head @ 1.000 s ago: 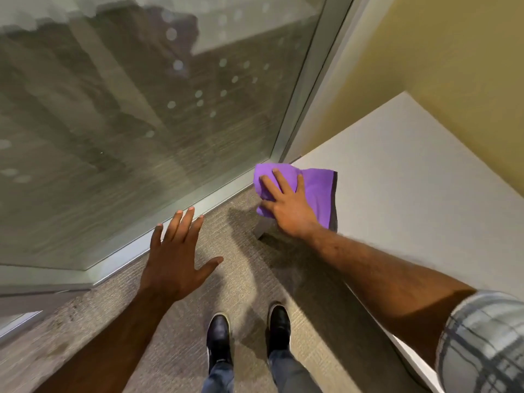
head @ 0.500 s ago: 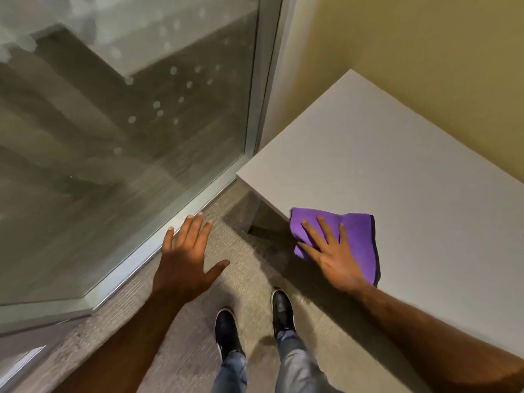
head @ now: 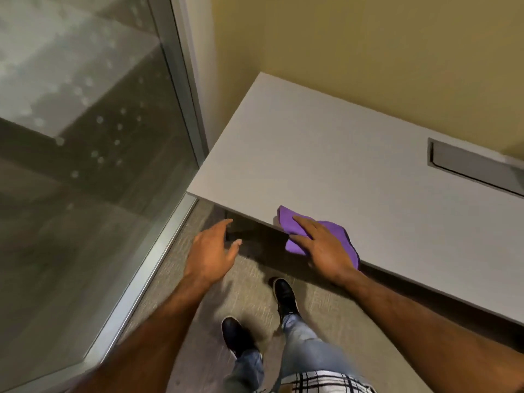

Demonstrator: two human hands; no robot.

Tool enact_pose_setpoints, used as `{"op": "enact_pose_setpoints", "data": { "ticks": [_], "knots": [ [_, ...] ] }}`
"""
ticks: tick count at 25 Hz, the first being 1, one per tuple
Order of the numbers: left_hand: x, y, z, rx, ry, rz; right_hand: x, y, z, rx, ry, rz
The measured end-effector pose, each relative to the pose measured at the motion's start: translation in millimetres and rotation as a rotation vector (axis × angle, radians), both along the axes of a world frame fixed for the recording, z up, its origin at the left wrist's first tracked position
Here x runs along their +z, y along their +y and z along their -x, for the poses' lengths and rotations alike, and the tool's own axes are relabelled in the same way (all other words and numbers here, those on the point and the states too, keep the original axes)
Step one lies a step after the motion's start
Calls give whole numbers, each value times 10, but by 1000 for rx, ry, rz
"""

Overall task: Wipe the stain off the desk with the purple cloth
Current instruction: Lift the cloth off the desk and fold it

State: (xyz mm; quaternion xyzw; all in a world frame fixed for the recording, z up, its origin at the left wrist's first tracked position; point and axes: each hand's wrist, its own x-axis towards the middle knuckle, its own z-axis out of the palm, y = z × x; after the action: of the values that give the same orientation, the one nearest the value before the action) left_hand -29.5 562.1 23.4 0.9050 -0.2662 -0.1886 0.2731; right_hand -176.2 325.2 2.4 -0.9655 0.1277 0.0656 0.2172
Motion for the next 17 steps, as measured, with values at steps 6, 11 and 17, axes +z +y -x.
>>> {"op": "enact_pose_setpoints", "data": {
  "ticks": [6, 11, 17],
  "knots": [
    [601, -953, 183, 37, 522, 235, 506, 274, 193, 21, -255, 91],
    [842, -1374, 390, -15, 368, 264, 681, 312, 459, -38, -322, 53],
    [1161, -1607, 588, -362, 76, 278, 767, 126, 753, -130, -292, 76]
  ]
}}
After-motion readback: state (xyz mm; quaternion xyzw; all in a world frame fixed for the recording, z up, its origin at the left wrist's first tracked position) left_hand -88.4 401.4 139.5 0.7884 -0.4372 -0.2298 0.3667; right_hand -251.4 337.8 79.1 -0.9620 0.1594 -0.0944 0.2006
